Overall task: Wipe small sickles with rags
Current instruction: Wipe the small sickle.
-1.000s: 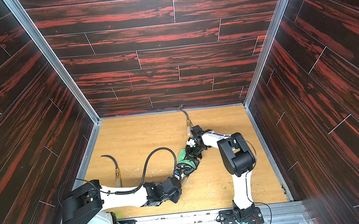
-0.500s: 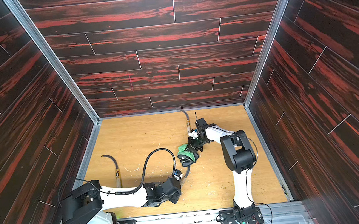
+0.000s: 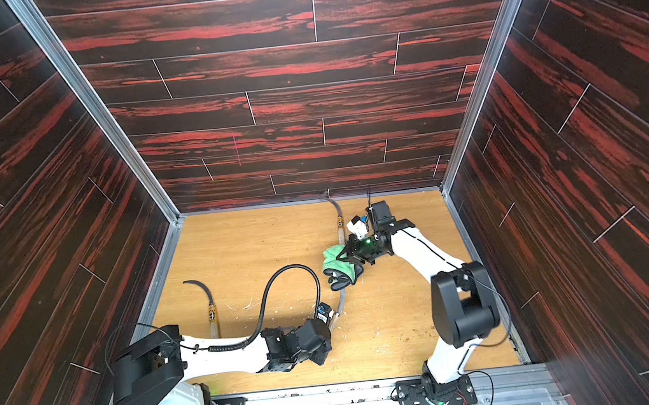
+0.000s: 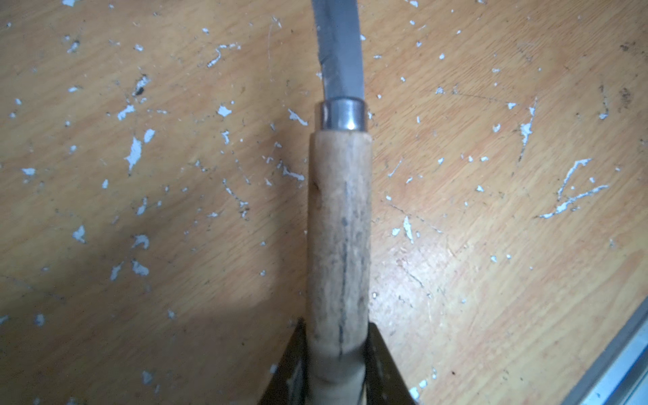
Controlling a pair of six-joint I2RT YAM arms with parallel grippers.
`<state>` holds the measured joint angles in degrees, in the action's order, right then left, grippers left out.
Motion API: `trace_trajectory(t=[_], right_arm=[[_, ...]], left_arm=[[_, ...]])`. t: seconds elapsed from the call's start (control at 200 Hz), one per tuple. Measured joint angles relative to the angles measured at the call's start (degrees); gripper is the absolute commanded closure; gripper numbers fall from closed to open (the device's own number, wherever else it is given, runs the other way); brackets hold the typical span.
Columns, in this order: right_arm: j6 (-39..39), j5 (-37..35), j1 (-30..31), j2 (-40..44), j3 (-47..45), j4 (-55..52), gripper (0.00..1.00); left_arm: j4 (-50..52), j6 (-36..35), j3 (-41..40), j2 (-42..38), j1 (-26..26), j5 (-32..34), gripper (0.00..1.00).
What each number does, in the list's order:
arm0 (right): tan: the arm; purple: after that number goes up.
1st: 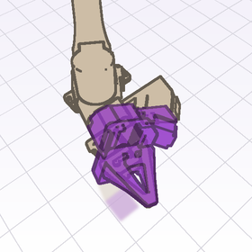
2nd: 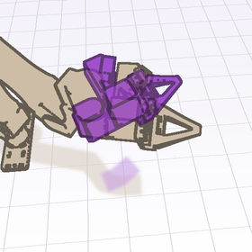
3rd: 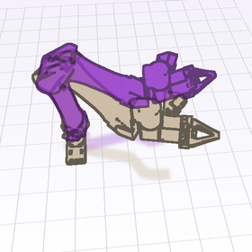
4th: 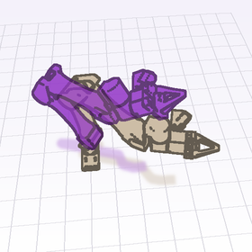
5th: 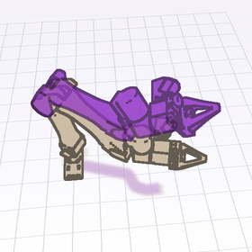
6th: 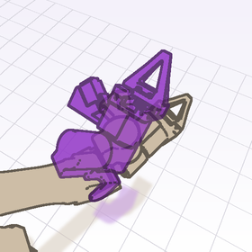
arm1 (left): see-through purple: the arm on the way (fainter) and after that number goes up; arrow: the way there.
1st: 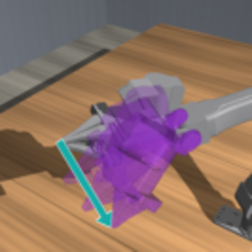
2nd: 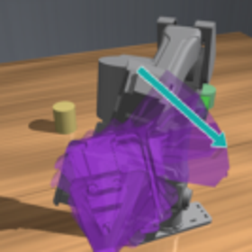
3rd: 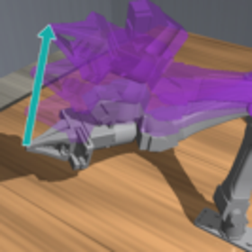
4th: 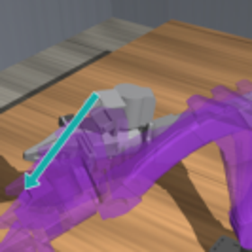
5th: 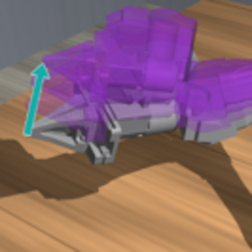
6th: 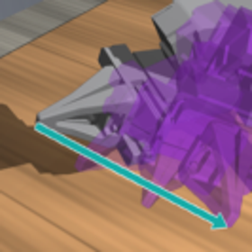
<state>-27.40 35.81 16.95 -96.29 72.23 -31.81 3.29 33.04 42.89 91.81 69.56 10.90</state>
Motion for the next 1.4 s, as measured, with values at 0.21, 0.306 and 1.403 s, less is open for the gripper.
trace_trajectory(t=[0.21,0.306,1.403], right_arm=[[0.0,-1.0,-0.4,2.1,-8.2,3.6,1.00],[0.0,-1.4,-0.3,2.1,-12.2,5.0,1.00],[-3.5,-10.8,2.3,5.0,-19.6,8.9,1.00]], left_arm=[[2.4,0.9,0.4,0.2,0.7,0.3,1.00],[3.7,1.8,0.7,0.6,0.9,0.6,1.00],[10.2,8.0,3.0,2.1,-3.1,4.9,0.94]])
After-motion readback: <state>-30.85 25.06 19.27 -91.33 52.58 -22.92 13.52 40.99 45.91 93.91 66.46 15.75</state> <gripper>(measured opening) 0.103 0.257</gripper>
